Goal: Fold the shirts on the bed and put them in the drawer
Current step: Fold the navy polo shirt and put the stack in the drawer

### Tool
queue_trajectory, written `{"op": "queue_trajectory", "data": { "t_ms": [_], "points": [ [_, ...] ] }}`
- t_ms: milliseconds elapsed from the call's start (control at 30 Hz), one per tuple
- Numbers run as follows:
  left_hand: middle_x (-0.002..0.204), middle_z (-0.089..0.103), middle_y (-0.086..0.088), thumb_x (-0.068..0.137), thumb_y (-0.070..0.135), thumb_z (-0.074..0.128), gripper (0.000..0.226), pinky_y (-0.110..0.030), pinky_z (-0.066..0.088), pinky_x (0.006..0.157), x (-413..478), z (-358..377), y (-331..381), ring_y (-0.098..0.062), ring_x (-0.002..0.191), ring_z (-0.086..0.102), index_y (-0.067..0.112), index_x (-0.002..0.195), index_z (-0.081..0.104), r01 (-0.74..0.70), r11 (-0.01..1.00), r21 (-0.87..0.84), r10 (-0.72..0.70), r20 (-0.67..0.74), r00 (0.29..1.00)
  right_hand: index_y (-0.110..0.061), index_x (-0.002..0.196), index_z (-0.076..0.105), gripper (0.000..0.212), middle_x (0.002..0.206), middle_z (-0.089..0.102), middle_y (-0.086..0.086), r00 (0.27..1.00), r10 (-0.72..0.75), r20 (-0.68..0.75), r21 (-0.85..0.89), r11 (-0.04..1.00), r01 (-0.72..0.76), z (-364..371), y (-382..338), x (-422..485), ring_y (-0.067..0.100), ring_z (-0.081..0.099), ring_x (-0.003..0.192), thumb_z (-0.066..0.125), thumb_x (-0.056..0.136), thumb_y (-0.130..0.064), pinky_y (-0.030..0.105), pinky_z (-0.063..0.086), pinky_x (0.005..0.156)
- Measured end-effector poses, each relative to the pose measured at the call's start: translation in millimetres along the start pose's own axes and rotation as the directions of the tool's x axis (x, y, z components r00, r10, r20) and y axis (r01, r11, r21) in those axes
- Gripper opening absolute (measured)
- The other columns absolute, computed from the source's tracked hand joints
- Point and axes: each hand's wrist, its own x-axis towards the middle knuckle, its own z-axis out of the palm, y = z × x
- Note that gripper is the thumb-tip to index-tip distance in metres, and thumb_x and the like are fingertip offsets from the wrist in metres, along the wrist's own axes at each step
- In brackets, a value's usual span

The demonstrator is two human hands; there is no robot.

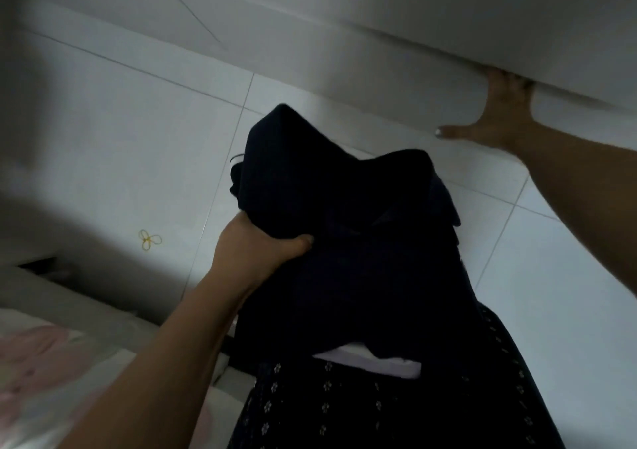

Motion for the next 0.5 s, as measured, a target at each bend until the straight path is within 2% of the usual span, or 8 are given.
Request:
{"op": "queue_trajectory", "data": {
  "t_ms": [100, 167, 300, 400, 500],
  "points": [
    [0.080, 0.046, 0.013, 0.057, 0.039, 0.082, 0.067, -0.012, 0.031, 0.054, -1.6, 1.3, 1.3, -0.007, 0.075, 0.045, 0.013, 0.112, 0.052, -0.003, 1.000, 0.011, 0.003, 0.000, 1.000, -0.011, 0.145, 0.016, 0.125, 0.152, 0.018, 0.014, 0.999, 0.036, 0.010, 0.001, 0.999, -0.036, -1.3, -2.5, 2.8, 0.034, 0.012, 0.141, 0.078, 0.050, -0.063, 0.053, 0.007, 0.115],
    [0.085, 0.048, 0.010, 0.057, 0.039, 0.082, 0.069, -0.010, 0.030, 0.053, -1.6, 2.0, -0.8, -0.009, 0.078, 0.047, 0.012, 0.113, 0.053, -0.010, 1.000, 0.018, 0.010, -0.001, 1.000, -0.011, 0.144, 0.018, 0.123, 0.151, 0.021, 0.013, 0.999, 0.045, 0.016, 0.028, 0.999, -0.045, -3.9, -0.6, 3.8, 0.033, 0.015, 0.140, 0.078, 0.051, -0.062, 0.051, 0.009, 0.115],
    [0.093, 0.051, 0.005, 0.057, 0.038, 0.083, 0.072, -0.015, 0.035, 0.057, -5.1, 1.1, -8.1, -0.014, 0.082, 0.049, 0.010, 0.116, 0.053, 0.009, 1.000, 0.020, -0.009, 0.000, 1.000, -0.013, 0.144, 0.021, 0.119, 0.148, 0.024, 0.010, 0.997, 0.052, 0.048, 0.205, 0.977, -0.061, -2.3, -6.8, -9.7, 0.029, 0.019, 0.138, 0.081, 0.052, -0.057, 0.047, 0.016, 0.115],
    [0.093, 0.053, 0.004, 0.057, 0.038, 0.083, 0.073, -0.024, 0.039, 0.068, -10.4, -0.8, -14.4, -0.016, 0.083, 0.051, 0.009, 0.117, 0.053, 0.029, 0.999, 0.041, -0.029, -0.006, 1.000, -0.013, 0.143, 0.022, 0.115, 0.145, 0.025, 0.011, 0.998, 0.036, 0.044, 0.306, 0.951, -0.048, 7.2, -10.3, -33.4, 0.028, 0.019, 0.135, 0.083, 0.054, -0.051, 0.045, 0.012, 0.115],
    [0.087, 0.053, 0.007, 0.057, 0.036, 0.083, 0.066, -0.024, 0.039, 0.069, -18.2, -1.1, -23.7, -0.014, 0.077, 0.051, 0.012, 0.112, 0.054, 0.045, 0.997, 0.060, -0.045, -0.015, 0.999, -0.013, 0.142, 0.024, 0.114, 0.144, 0.025, 0.009, 0.998, 0.006, 0.058, 0.354, 0.935, -0.026, 22.4, -11.9, -62.7, 0.026, 0.018, 0.135, 0.077, 0.052, -0.059, 0.040, 0.003, 0.114]
  ]
}}
